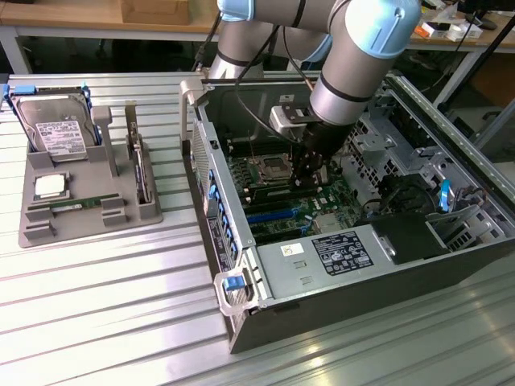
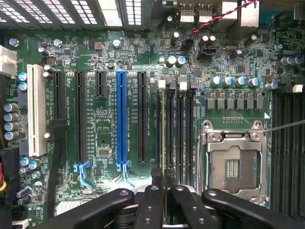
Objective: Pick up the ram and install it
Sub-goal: 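Insert the ram into the slot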
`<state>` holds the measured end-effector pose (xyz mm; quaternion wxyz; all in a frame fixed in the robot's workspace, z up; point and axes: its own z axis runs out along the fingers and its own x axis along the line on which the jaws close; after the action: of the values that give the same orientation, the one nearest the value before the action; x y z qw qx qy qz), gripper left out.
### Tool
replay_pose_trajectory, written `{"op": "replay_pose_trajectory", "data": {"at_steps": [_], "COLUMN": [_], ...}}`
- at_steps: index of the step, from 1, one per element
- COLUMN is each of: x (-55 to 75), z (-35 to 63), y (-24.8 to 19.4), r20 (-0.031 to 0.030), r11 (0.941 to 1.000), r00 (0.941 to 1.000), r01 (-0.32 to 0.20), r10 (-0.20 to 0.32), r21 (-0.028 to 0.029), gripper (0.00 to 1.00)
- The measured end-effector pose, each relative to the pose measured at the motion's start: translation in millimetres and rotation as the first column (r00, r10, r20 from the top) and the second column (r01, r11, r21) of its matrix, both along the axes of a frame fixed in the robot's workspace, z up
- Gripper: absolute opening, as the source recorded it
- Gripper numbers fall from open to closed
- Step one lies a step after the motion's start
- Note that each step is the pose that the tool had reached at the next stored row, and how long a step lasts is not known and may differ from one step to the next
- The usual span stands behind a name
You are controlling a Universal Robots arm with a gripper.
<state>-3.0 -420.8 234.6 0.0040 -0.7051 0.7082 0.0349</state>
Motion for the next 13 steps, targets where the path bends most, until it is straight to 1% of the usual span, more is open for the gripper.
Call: {"op": "replay_pose_trajectory", "data": {"at_steps": [4,7,11,13], "x": [-4.3,-4.7,-4.8,-4.8], "z": [-0.1,-0.3,-3.6,-1.4], "y": [0.0,0.0,-0.1,-0.1], "r20": [0.0018,0.0020,0.0020,0.0033], "r11": [1.0000,1.0000,1.0000,1.0000], "r00": [1.0000,1.0000,1.0000,1.0000], "r01": [0.000,0.000,0.000,0.000], "r10": [0.000,0.000,0.000,0.000], "r21": [0.0001,-0.0001,-0.0002,0.0002], "gripper": [0.12,0.12,0.12,0.12]}}
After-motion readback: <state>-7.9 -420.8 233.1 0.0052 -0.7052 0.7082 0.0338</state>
